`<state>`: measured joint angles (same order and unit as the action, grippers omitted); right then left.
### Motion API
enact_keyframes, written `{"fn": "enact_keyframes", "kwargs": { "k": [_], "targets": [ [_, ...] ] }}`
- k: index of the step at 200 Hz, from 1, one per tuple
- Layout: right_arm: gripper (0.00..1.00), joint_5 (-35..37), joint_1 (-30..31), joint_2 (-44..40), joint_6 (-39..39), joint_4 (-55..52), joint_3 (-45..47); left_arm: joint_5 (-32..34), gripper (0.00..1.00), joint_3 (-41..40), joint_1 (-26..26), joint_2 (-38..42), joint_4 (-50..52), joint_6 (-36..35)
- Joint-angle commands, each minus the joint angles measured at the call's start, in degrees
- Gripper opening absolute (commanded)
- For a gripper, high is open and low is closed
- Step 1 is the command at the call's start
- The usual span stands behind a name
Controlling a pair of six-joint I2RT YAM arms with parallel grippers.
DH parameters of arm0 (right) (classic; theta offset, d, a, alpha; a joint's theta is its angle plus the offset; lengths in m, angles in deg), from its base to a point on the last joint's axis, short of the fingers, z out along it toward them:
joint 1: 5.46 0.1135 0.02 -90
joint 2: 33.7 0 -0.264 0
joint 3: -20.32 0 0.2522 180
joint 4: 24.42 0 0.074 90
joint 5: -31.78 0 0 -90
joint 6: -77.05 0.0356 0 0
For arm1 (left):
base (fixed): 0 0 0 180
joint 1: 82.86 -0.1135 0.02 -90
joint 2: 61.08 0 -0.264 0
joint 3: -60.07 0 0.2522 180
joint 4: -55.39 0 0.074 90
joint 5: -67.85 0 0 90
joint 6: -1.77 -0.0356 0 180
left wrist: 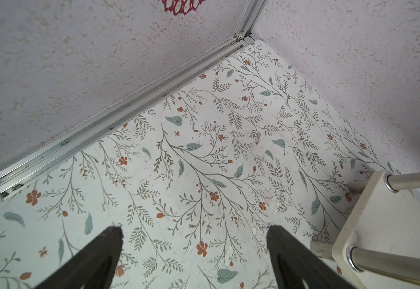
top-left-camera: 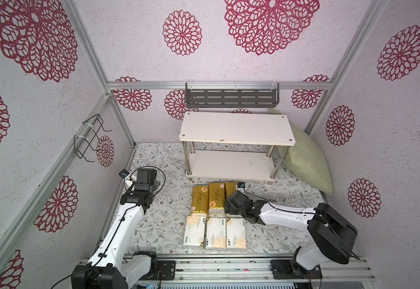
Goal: Place the tissue boxes on the shelf by color
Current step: Pick up the box of tissues from the center of the board, then place a box of tissues on the shelf.
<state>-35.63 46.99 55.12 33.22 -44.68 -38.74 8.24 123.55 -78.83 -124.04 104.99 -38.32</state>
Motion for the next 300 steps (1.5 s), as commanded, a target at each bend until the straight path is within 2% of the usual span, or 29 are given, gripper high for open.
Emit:
{"fn": "enact_keyframes", "kwargs": {
  "k": [1,62,172,223,300],
  "targets": [
    [0.9,2.37,0.2,-1.41,0.24,-1.9,1.09,-0.42,0.97,-0.67,0.29,1.1,-0.19,0.7],
    [0.84,3.16,0.2,-6.82,-1.56,-4.6,1.33,-0.51,0.98,-0.58,0.28,1.21,-0.13,1.1],
    [0.81,6.41,-0.92,-16.65,-4.87,-11.47,-0.86,-0.77,0.97,0.47,0.37,-0.39,0.02,1.23],
    [0.81,6.63,-5.36,-18.6,-8.78,-12.22,-2.45,-0.82,0.97,0.21,0.7,-0.23,0.01,1.02],
    [0.8,3.45,-15.39,-20.53,-15.86,-9.74,-2.51,-0.3,0.97,1.79,1.33,-2.16,-0.19,0.67]
  ]
}}
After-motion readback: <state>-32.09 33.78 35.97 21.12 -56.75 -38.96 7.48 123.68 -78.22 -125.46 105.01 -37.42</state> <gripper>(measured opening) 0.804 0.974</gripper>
